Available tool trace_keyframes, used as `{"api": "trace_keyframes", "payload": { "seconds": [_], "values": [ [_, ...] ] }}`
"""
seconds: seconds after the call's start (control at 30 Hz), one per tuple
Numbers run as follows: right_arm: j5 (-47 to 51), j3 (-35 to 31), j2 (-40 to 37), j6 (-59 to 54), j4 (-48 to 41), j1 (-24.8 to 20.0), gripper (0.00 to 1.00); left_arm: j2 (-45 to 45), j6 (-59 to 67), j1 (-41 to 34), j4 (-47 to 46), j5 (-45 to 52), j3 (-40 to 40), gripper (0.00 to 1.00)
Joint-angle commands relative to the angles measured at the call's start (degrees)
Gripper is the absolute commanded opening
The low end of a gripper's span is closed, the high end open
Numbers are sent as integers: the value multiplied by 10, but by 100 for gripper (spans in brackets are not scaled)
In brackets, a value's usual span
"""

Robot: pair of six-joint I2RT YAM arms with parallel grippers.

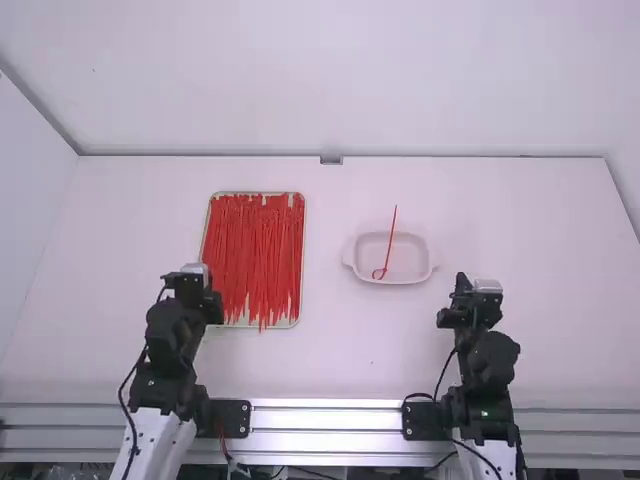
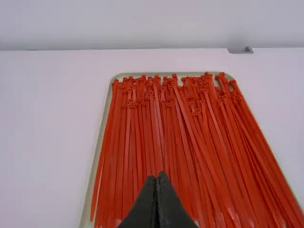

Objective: Fasten the cable tie

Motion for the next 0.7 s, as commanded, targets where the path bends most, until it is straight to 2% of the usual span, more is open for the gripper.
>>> {"api": "trace_keyframes", "payload": {
  "seconds": [0.0, 0.2, 0.67],
  "values": [
    [0, -6, -5, 3, -4, 1, 0, -23, 1, -1, 1, -3, -23, 0],
    [0, -6, -5, 3, -4, 1, 0, -69, 1, -1, 1, -3, -66, 0],
    [0, -6, -5, 3, -4, 1, 0, -166, 1, -1, 1, -3, -66, 0]
  ]
}}
